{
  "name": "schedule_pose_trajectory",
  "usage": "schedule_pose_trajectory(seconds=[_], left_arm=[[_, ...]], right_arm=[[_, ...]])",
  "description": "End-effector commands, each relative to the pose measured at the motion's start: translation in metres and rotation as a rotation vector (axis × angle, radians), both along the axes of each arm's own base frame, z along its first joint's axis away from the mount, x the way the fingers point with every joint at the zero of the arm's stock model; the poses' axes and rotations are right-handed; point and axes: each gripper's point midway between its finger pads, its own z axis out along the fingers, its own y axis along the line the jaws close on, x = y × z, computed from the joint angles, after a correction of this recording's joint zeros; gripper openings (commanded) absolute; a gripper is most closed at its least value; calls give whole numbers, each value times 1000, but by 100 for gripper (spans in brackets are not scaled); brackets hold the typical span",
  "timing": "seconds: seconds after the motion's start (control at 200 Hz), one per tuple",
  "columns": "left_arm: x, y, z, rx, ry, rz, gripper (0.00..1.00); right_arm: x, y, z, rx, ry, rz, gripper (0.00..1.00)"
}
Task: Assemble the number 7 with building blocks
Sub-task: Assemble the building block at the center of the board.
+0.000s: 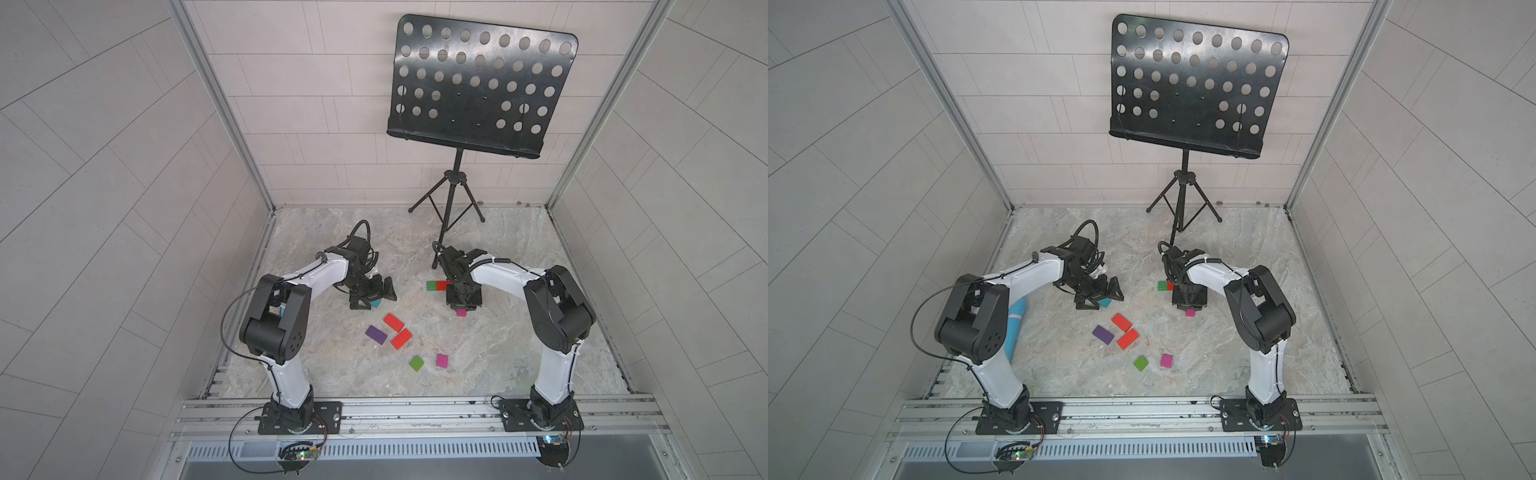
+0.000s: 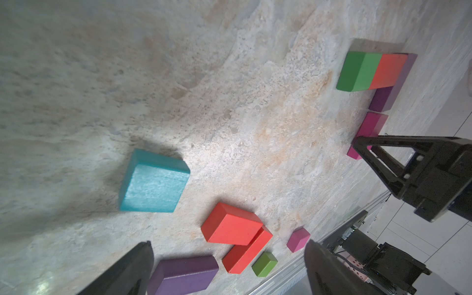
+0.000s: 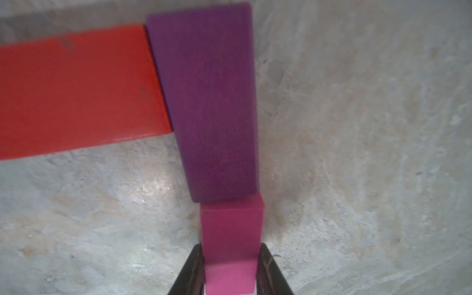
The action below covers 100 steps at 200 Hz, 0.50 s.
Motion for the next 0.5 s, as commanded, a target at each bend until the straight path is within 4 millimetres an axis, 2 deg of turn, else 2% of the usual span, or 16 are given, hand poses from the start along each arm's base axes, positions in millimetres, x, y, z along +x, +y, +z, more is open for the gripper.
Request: schedule_pose_trajectory(seconds=[0.0,0.495], left_arm=[[-3,3,4,-1,-11,-11,100],[-4,3,4,-1,-11,-9,100]], right_arm=[[2,-5,-6,-34,10,2,31],[4,-3,-7,-33,15,16,31]])
